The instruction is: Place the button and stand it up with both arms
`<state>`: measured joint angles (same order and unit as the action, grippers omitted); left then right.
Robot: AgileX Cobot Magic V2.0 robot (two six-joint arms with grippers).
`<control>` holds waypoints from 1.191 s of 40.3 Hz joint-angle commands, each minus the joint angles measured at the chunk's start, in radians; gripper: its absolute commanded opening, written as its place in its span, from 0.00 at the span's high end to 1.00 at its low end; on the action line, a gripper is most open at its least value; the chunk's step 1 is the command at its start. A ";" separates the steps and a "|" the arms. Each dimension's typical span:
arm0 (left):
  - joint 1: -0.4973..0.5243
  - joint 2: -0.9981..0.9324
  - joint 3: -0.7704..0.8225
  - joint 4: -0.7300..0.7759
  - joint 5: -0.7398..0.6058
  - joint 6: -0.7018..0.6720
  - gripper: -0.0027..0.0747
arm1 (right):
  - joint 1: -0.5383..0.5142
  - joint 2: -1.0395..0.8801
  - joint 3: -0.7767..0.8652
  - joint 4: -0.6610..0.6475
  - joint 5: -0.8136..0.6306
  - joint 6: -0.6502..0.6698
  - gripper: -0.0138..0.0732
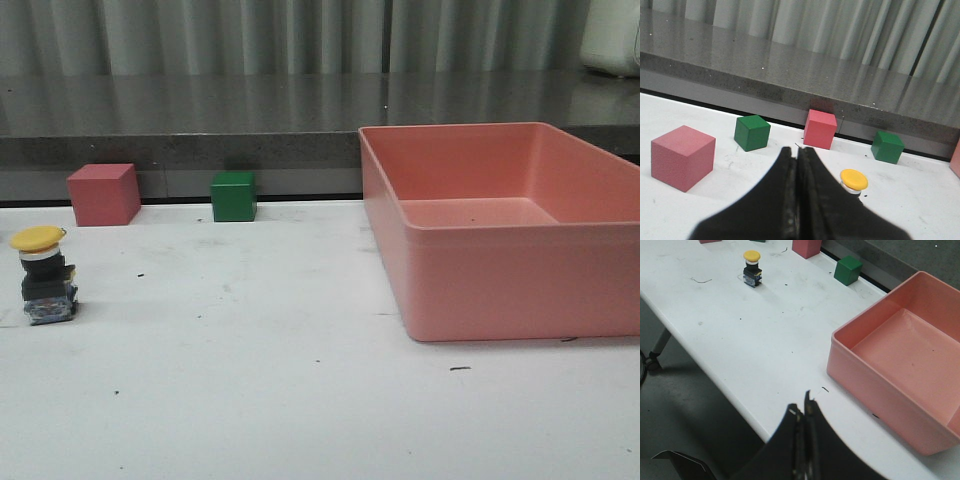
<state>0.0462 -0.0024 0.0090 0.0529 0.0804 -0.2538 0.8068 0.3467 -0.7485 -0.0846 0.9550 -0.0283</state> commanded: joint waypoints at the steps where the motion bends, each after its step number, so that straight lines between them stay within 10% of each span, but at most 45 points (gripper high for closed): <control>1: 0.000 -0.025 0.016 -0.029 -0.098 0.086 0.99 | -0.004 0.010 -0.021 -0.005 -0.072 -0.010 0.92; 48: -0.068 -0.025 0.016 -0.020 -0.117 0.087 0.99 | -0.004 0.010 -0.021 -0.005 -0.072 -0.010 0.92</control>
<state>-0.0161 -0.0024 0.0090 0.0316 0.0502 -0.1662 0.8068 0.3467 -0.7485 -0.0846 0.9550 -0.0283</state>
